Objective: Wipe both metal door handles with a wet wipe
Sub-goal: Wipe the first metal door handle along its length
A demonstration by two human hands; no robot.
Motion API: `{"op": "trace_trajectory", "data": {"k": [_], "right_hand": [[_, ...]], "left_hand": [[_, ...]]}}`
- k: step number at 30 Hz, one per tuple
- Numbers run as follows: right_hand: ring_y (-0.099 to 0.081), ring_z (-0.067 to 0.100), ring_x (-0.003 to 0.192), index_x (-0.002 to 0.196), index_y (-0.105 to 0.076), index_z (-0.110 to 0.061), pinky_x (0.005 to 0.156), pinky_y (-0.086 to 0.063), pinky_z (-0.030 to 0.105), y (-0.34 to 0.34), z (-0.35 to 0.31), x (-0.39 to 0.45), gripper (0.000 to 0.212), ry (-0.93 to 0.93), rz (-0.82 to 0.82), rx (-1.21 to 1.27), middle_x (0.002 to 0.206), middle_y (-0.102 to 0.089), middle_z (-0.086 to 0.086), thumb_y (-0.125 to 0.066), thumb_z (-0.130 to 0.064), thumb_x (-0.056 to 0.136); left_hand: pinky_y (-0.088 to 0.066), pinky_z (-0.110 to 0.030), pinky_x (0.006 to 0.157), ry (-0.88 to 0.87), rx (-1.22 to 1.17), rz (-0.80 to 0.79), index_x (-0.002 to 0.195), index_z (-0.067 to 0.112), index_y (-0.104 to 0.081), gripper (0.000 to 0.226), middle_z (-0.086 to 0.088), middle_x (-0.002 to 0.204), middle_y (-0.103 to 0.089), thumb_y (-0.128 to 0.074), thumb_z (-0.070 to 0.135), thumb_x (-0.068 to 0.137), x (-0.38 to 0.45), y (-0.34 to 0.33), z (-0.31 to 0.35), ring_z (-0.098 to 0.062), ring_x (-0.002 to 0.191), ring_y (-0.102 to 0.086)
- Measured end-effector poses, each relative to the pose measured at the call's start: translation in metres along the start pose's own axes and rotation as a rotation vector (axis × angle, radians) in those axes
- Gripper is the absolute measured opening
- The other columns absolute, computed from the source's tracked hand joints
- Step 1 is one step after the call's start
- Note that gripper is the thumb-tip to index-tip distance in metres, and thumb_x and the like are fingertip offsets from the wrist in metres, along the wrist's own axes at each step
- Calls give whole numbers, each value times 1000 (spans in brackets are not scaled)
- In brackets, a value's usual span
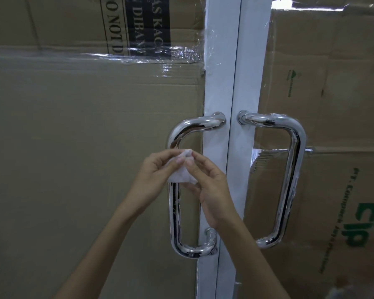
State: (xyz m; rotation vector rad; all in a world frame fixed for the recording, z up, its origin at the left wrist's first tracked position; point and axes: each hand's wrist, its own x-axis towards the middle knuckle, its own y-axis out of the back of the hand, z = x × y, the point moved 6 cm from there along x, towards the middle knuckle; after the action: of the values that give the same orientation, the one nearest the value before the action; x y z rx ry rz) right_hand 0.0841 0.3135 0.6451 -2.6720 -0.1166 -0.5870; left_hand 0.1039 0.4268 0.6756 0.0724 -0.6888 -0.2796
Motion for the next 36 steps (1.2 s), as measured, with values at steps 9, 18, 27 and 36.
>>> {"op": "trace_trajectory", "data": {"k": [9,18,27,36], "right_hand": [[-67,16,89,104,-66,-3,71,-55,18,56,1,12,17,-10,330,21,100,-70,11,-54,-9,94],[-45,-12,117,136,-47,-26,97,-32,10,-10,23,17,59,-12,33,-349,123,-50,-29,-17,-57,96],[-34,11,138,143,-39,-20,107,-19,24,13,52,4,71,-265,-23,-405,148,-41,-5,-6,-60,93],[-49,-23,106,136,-41,-32,84,-35,-3,16,83,-14,54,-189,-25,-377,124,-50,-24,-10,-53,96]], "left_hand": [[-37,-13,75,-225,457,197,109,38,-63,23,16,104,-58,-62,28,89,13,25,9,-6,90,-53],[-46,-13,83,-79,96,126,114,19,-63,28,9,103,-67,-61,8,89,44,30,-3,1,91,-60],[-44,-9,76,-19,5,92,114,21,-61,26,6,105,-64,-59,11,90,48,31,-15,5,89,-58],[-46,-13,77,16,-48,91,120,18,-60,30,2,110,-63,-59,16,91,46,28,-21,-4,94,-59]]}}
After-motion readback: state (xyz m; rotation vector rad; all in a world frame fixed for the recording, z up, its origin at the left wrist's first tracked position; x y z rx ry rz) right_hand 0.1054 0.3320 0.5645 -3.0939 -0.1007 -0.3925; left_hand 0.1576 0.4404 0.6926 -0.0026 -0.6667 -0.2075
